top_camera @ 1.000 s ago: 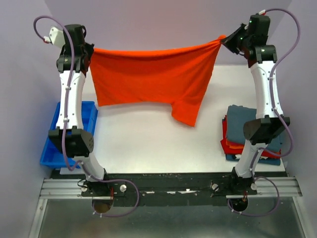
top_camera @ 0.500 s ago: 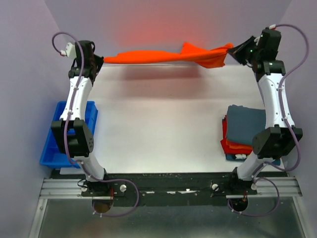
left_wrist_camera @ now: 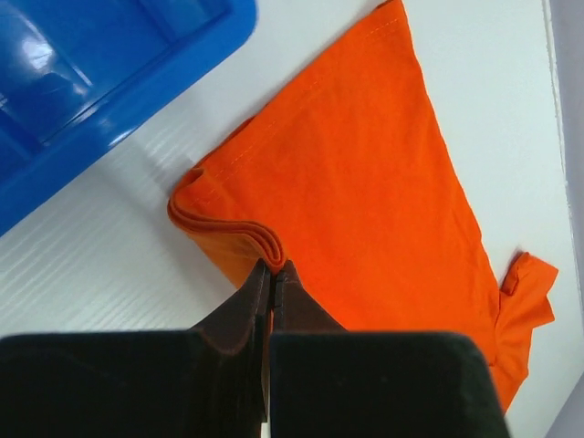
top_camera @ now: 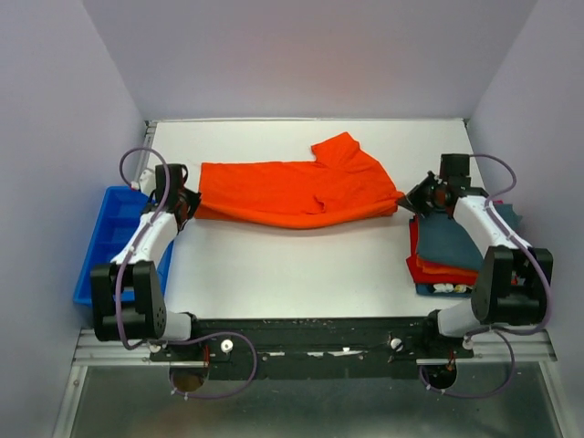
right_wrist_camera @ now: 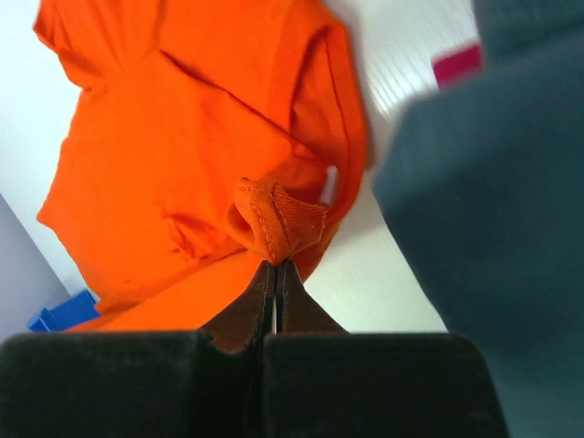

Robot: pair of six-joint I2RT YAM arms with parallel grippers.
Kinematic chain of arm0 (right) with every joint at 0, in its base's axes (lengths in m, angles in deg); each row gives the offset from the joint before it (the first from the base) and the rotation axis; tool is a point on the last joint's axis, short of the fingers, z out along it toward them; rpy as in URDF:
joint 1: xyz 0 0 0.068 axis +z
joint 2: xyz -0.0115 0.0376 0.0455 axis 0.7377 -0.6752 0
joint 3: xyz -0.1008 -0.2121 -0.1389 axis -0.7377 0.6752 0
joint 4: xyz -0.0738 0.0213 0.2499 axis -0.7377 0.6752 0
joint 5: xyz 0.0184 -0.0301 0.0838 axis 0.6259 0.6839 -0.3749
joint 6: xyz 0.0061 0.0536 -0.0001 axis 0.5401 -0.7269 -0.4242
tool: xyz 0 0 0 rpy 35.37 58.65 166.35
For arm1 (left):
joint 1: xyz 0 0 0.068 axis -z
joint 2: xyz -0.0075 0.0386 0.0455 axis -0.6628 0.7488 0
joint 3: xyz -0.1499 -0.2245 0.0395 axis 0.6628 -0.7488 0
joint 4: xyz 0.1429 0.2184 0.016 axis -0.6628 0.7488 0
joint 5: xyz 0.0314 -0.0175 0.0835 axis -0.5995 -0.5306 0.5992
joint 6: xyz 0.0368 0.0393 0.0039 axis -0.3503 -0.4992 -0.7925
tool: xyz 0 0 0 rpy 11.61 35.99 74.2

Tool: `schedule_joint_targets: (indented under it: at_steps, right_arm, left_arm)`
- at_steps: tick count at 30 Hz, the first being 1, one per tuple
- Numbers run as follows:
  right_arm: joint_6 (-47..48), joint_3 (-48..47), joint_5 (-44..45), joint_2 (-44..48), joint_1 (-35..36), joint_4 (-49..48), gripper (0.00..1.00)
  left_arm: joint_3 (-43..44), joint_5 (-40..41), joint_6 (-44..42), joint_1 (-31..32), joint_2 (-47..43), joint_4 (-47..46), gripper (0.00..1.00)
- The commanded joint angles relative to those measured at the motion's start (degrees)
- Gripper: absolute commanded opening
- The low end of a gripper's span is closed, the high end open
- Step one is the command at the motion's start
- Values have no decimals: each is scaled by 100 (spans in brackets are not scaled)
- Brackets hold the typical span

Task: Fold and stack the t-shirts
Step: Fold the flattened tshirt in 1/3 of the way

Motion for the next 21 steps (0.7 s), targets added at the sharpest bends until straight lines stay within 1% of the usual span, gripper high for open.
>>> schedule_joint_targets:
  at_steps: [1,4,8,14,16,19,20,21]
  right_arm:
    - [-47,680,140,736,-16,-253,1]
    - [14,1155,246,1123,1,-173,1]
    - [181,1630,386,1580,19,46,1]
    - [427,2105,334,1739,54,310,2]
    - [489,2228,386,1792,54,293,8]
    - [585,2439,465,2002,63,240,30]
    - [629,2509,483,2090,54,205,35]
    - [656,2545,518,2178,63,187,39]
  left_arm:
    - [-1006,354,-70,-53,-828,-117,0]
    - [-1587,424,-35,-53,-1382,-56,0]
    - [-2097,548,44,-53,-1936,295,0]
    - [-2722,381,-8,-53,-2280,164,0]
    - [-2801,407,-70,-53,-2350,208,0]
    - [-2863,556,-175,-53,-2526,357,0]
    - [-2881,600,-202,-53,-2613,409,5]
    - [-2863,618,-245,-53,-2701,462,20]
